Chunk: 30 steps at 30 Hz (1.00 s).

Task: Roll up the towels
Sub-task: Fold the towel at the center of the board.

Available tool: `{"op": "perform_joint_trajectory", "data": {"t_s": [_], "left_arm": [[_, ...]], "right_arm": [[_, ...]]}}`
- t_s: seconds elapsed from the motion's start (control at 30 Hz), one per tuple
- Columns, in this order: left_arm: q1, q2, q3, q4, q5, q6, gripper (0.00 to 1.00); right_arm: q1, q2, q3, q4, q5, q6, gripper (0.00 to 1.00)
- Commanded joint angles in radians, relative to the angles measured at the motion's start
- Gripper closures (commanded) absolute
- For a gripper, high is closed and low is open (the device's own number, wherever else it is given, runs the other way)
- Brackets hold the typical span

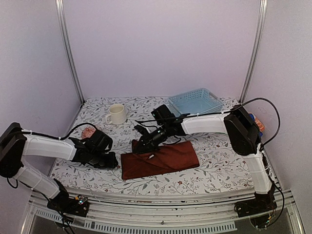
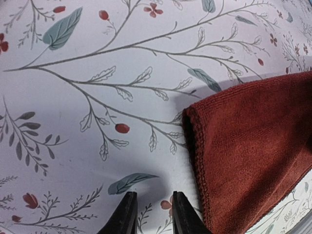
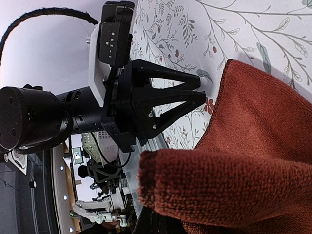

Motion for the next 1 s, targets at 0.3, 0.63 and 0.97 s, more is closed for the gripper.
{"op": "perform_joint_trajectory", "data": {"t_s": [0.3,0.63,0.97], "left_arm": [[0.000,-0.036,-0.072,0.027,0.028,-0.029,0.75],[0.001,-0.070,-0.072,-0.001,0.008,-0.029,0.73],[0.000,-0.182,-0.016,-0.080,-0.001,-0.025,0.60]], "right_arm": [[0.060,0.115,0.082,0.127,0.037,0.115,0.98],[0.058,0.160,0.111,0.206,-0.013,0.124,0.71],[-0.059,-0.132,0.025,0.078,0.054,-0.139,0.50]]}}
